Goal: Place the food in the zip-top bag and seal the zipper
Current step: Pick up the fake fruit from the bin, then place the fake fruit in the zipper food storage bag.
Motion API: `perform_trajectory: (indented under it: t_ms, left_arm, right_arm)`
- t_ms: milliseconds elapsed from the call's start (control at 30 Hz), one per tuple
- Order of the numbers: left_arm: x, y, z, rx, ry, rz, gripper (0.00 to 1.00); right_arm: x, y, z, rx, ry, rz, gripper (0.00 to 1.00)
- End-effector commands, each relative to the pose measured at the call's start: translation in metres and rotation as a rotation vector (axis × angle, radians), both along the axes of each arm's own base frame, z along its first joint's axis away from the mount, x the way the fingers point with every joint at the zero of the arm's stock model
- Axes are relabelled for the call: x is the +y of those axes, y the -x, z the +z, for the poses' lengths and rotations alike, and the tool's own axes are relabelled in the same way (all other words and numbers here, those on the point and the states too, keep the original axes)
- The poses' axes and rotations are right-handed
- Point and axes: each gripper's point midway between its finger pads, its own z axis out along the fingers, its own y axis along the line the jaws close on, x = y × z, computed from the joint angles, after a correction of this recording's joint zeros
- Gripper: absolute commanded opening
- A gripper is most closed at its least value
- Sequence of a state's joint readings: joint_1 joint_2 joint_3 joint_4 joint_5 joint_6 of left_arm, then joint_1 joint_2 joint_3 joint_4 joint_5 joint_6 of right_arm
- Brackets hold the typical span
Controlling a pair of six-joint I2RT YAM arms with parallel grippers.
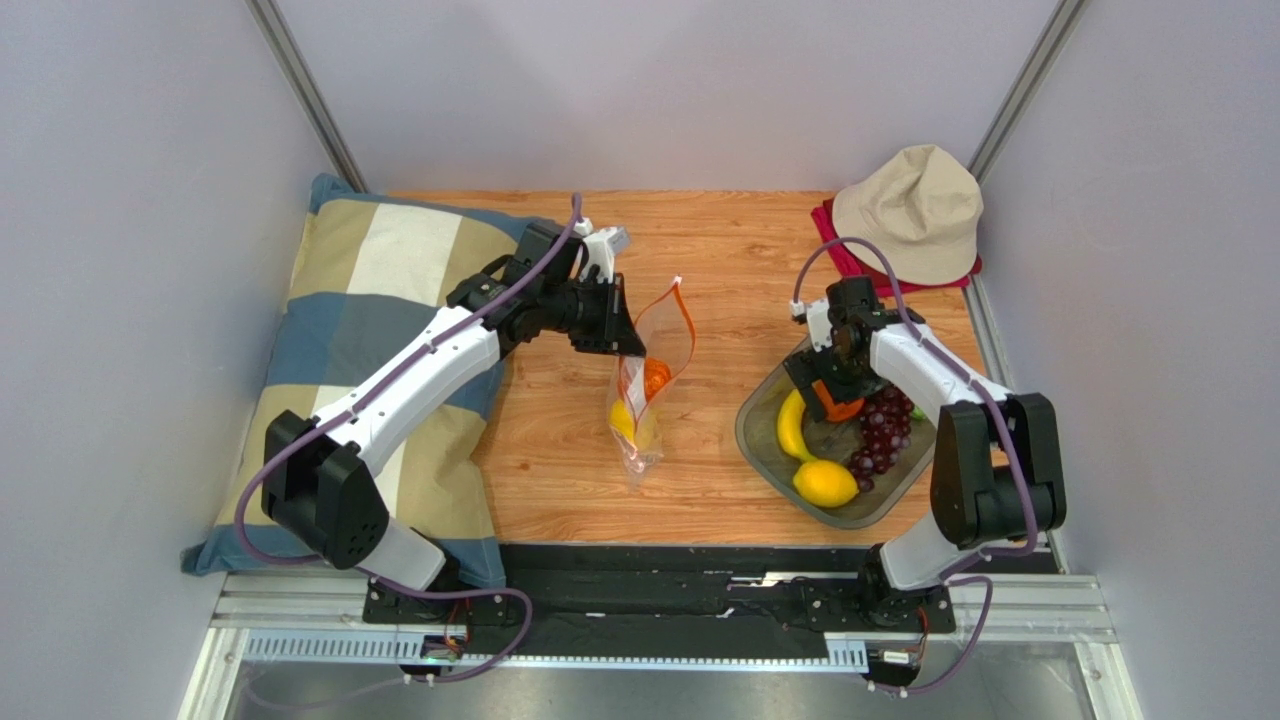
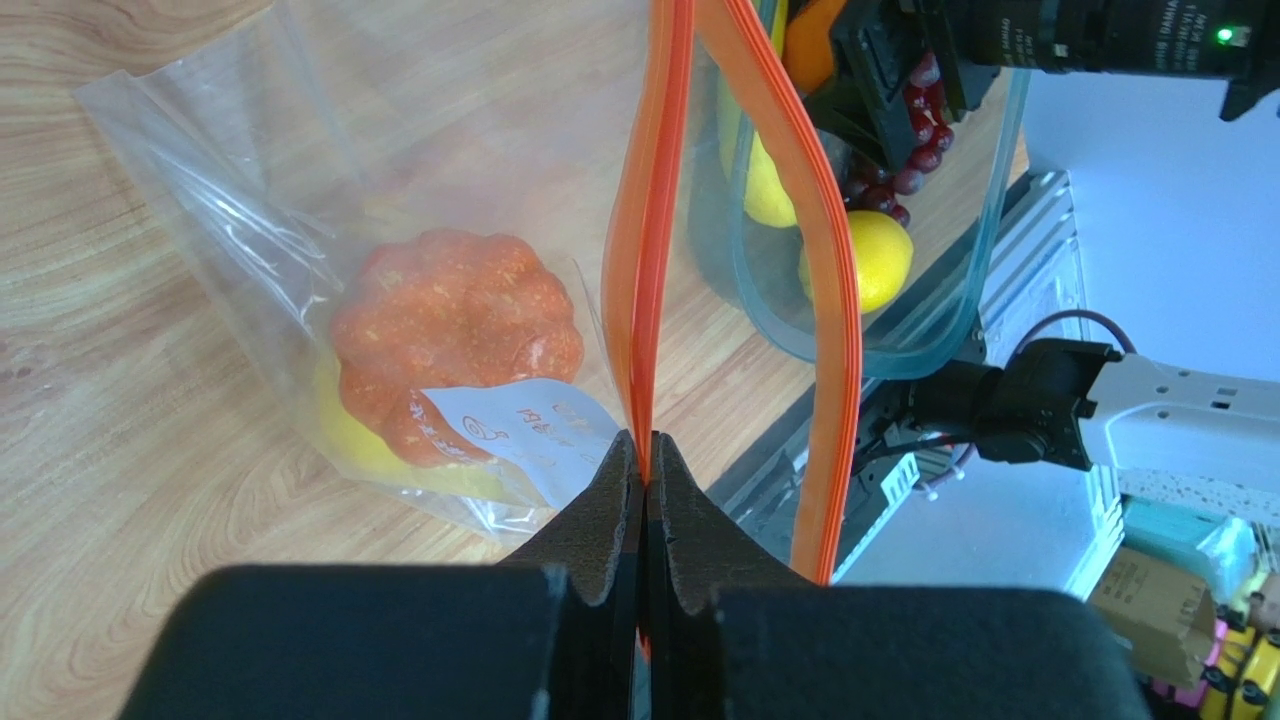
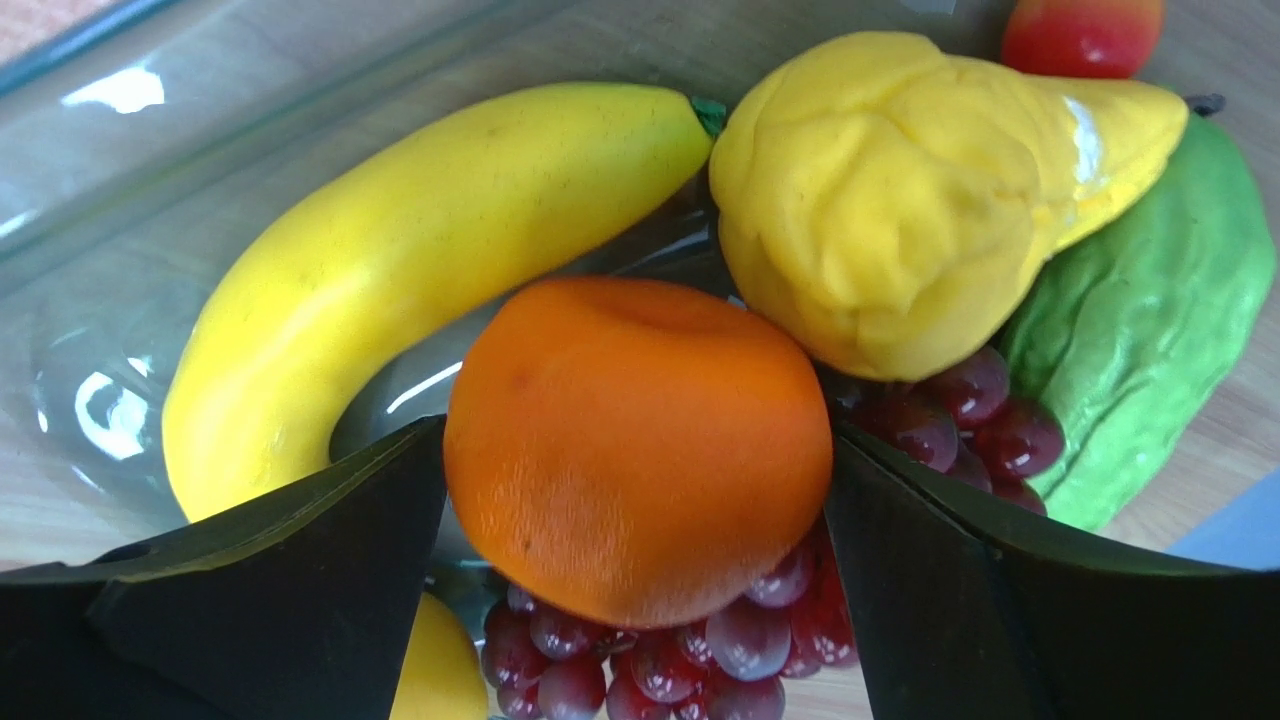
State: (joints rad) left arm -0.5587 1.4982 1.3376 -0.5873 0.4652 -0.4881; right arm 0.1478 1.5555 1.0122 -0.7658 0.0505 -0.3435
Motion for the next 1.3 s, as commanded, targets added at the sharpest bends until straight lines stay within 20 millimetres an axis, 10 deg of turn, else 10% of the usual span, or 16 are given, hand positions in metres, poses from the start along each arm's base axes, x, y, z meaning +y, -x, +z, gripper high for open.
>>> perform_trajectory:
  t_ms: [0,200,467,567,767,1000,1167,1267]
  left_arm:
    - [-0.002,-0.001,0.015,-0.059,0.023,-0.023,0.0]
    - [0.001,0.002,0.016,-0.068,0.022,-0.028,0.0]
    - [0.0,0.006,0.017,-0.06,0.04,-0.042,0.0]
    - [-0.002,0.006,0.02,-0.067,0.043,-0.049,0.0]
    - [-0.005,0.008,0.028,-0.067,0.068,-0.065,0.0]
    - [-0.007,0.013,0.034,-0.056,0.102,-0.07,0.0]
    - [-0.01,0.018,0.034,-0.03,0.128,-0.084,0.0]
    - [-0.009,0.017,0.036,-0.04,0.128,-0.077,0.0]
  right_arm:
    - [0.003,-0.032,0.015,-0.093,-0.017,-0.046,0.95]
    - [0.027,-0.02,0.062,-0.111,-0.186,-0.063,0.49]
    - [0.143,-0.012,0.237,-0.341,-0.837,0.161,0.43]
    - [0.182,-0.01,0.274,-0.386,-0.924,0.235,0.42]
    - [0.239,0.001,0.273,-0.384,-0.919,0.402,0.42]
    - [0.262,0.004,0.213,-0.338,-0.786,0.469,0.45]
    - [0.265,-0.002,0.209,-0.354,-0.751,0.455,0.97]
    - [0.259,0.004,0.224,-0.343,-0.745,0.42,1.0]
